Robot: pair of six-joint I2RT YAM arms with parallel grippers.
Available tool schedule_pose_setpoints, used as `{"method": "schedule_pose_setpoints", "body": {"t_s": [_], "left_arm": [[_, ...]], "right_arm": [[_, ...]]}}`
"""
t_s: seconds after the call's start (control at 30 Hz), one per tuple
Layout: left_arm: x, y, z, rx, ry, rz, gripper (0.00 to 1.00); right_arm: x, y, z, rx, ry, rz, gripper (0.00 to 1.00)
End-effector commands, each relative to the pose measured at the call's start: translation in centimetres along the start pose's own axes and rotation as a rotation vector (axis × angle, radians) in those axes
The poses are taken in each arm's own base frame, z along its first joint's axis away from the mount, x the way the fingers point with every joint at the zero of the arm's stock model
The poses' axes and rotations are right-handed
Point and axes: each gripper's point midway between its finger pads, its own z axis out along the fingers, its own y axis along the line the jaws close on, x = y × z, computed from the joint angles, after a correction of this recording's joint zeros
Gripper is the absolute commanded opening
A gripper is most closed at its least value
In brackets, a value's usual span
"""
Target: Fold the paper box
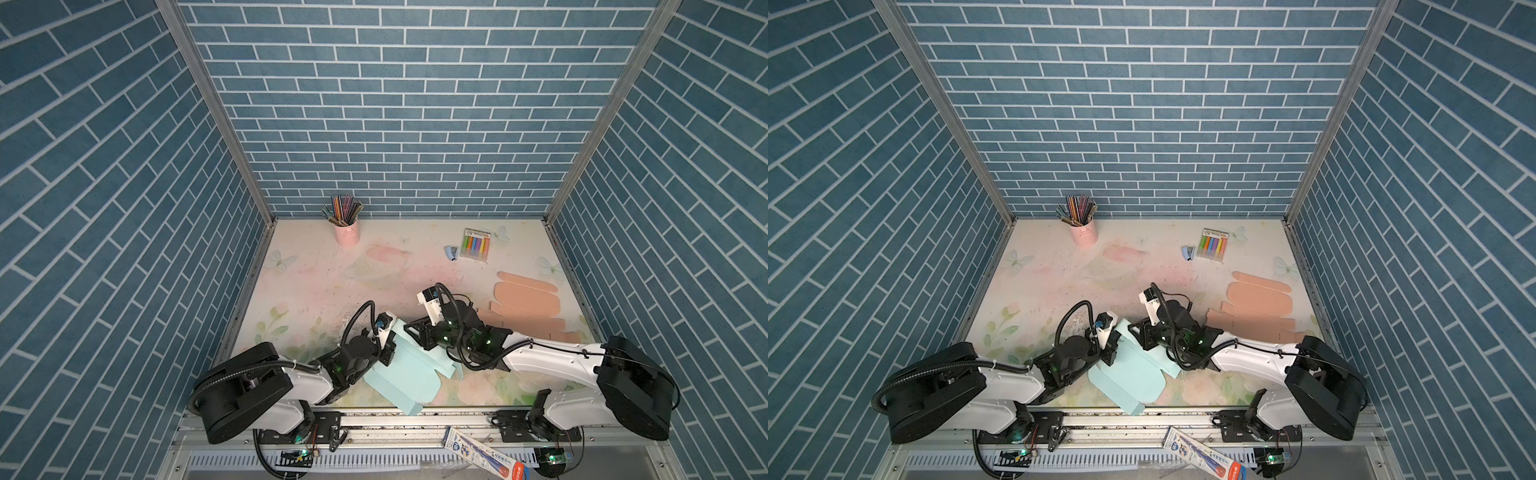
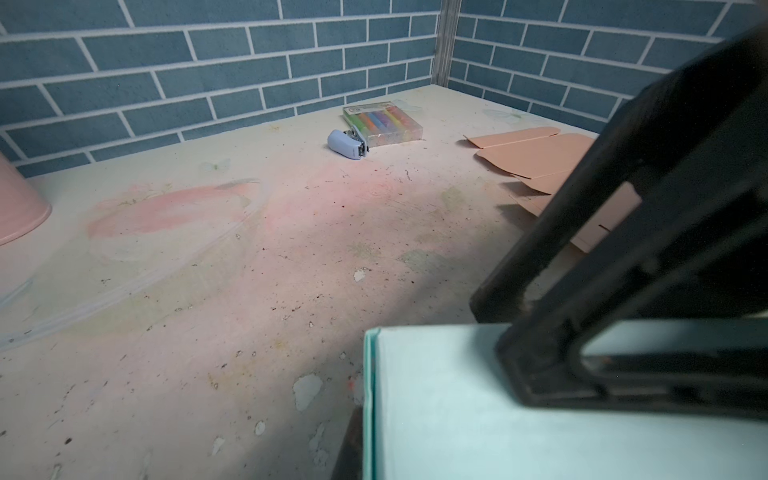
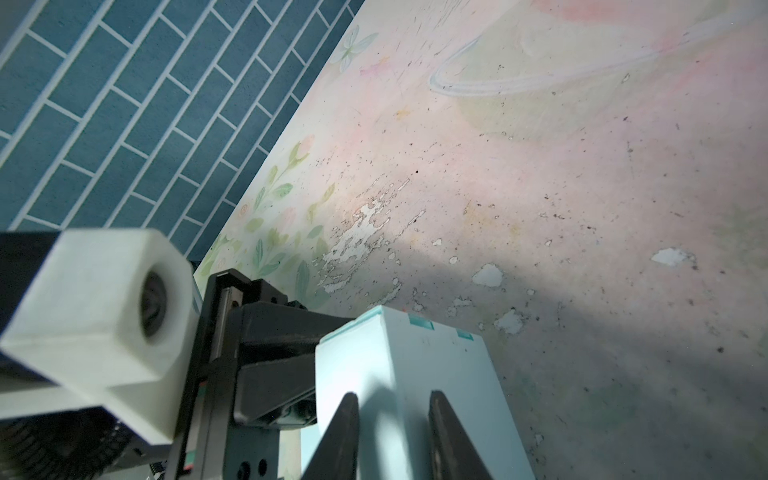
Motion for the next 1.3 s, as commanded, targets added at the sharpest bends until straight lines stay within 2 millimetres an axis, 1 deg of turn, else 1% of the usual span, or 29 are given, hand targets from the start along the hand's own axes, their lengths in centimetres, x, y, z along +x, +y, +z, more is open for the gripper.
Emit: {"method": "schedule_pose_setpoints", "body": {"t_s": [0.0, 0.13, 0.2, 0.27, 0.33, 0.43, 0.53, 0.63, 0.7, 0.73, 0.83, 0.9, 0.97, 1.03, 1.13, 1.27], "left_arm": [[-0.7, 0.2, -0.3, -0.012, -0.044, -0.023, 0.02], [-0.6, 0.4, -0.5, -0.021, -0.046, -0.024, 0.08], [-0.6, 0.5, -0.6, -0.027, -0.045, -0.022, 0.08], [-0.6, 0.5, -0.7, -0.021, -0.045, -0.019, 0.06], [-0.7, 0.2, -0.7, -0.007, -0.041, -0.016, 0.04], [-0.9, -0.1, -1.0, 0.010, -0.041, -0.008, 0.02], [-1.0, -0.2, -1.4, 0.024, -0.038, -0.005, 0.01], [-1.1, -0.2, -1.8, 0.031, -0.039, -0.005, 0.01], [-1.3, -0.4, -2.1, 0.042, -0.042, -0.007, 0.01], [-1.4, -0.5, -2.2, 0.049, -0.045, -0.007, 0.01], [-1.7, -0.9, -2.2, 0.070, -0.041, -0.006, 0.01], [-1.9, -1.2, -2.2, 0.084, -0.041, -0.005, 0.01], [-2.1, -1.4, -2.1, 0.092, -0.041, -0.008, 0.01], [-2.3, -1.6, -2.1, 0.104, -0.040, -0.010, 0.00], [-2.9, -2.2, -2.2, 0.132, -0.043, -0.012, 0.00], [-4.3, -3.0, -2.6, 0.181, -0.063, -0.026, 0.00]], "right_arm": [[0.5, 0.5, 0.0, -0.032, 0.016, 0.054, 0.29], [0.3, 1.8, -0.5, -0.103, 0.002, 0.079, 0.29], [-0.1, 2.5, -0.9, -0.139, -0.010, 0.094, 0.29], [-0.6, 3.7, -1.4, -0.198, -0.022, 0.104, 0.29], [-1.2, 4.2, -2.0, -0.209, -0.031, 0.095, 0.30], [-3.1, 3.3, -3.7, -0.138, -0.100, 0.071, 0.34], [-5.2, 1.7, -5.7, -0.046, -0.165, 0.021, 0.39], [-6.9, -0.5, -7.1, 0.027, -0.204, 0.001, 0.40], [-7.6, -1.8, -7.3, 0.041, -0.209, -0.013, 0.41], [-7.7, -2.5, -7.0, 0.038, -0.186, -0.021, 0.40], [-7.5, -3.3, -5.4, 0.042, -0.107, -0.072, 0.36], [-7.1, -2.9, -4.0, -0.003, -0.057, -0.094, 0.35], [-6.2, -2.6, -2.7, -0.047, 0.003, -0.100, 0.33], [-5.4, -2.1, -1.9, -0.097, 0.045, -0.115, 0.31], [-4.3, -0.4, -2.4, -0.192, 0.068, -0.164, 0.30], [-3.1, -0.2, -3.5, -0.208, 0.086, -0.251, 0.30]]}}
